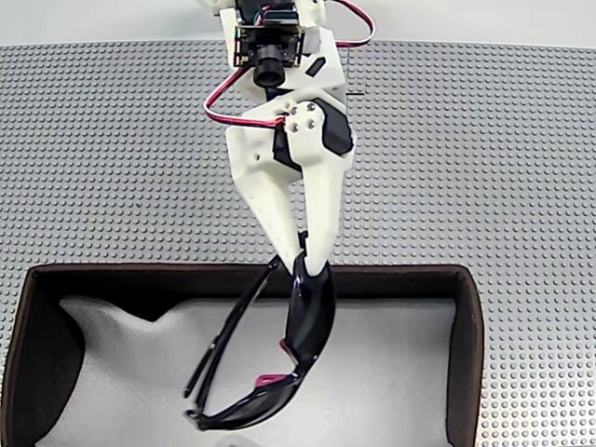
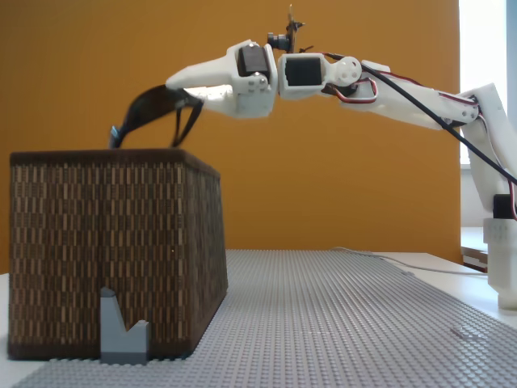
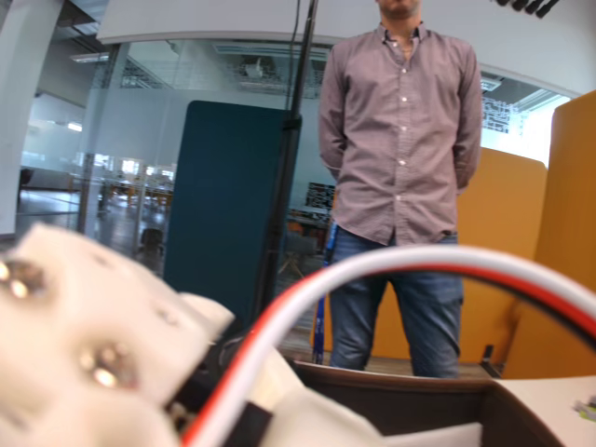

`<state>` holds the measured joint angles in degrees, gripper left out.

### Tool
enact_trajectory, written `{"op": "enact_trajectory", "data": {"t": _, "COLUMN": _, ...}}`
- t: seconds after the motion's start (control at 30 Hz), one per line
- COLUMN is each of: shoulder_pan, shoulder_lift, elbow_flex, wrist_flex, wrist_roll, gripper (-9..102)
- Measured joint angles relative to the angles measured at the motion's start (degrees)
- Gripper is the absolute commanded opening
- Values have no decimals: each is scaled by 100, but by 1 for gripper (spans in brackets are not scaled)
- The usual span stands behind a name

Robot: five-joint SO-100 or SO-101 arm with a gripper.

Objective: Grasp a glasses and put it in the bin.

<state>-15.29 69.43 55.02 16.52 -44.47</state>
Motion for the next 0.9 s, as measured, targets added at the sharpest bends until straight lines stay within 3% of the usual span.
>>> {"op": "enact_trajectory", "data": {"t": 0.27, "shoulder_pan": -35, "shoulder_lift": 132, "elbow_flex": -141, "wrist_flex": 1591, "wrist_roll": 1037, "gripper": 19}}
{"op": "enact_trajectory", "data": {"t": 0.47, "shoulder_pan": 97, "shoulder_lift": 580, "elbow_flex": -325, "wrist_flex": 3524, "wrist_roll": 2259, "gripper": 20}}
{"op": "enact_trajectory", "data": {"t": 0.73, "shoulder_pan": -44, "shoulder_lift": 2224, "elbow_flex": -536, "wrist_flex": 4113, "wrist_roll": 2083, "gripper": 19}}
{"op": "enact_trajectory", "data": {"t": 0.9, "shoulder_pan": 44, "shoulder_lift": 4008, "elbow_flex": 255, "wrist_flex": 4781, "wrist_roll": 2637, "gripper": 33}}
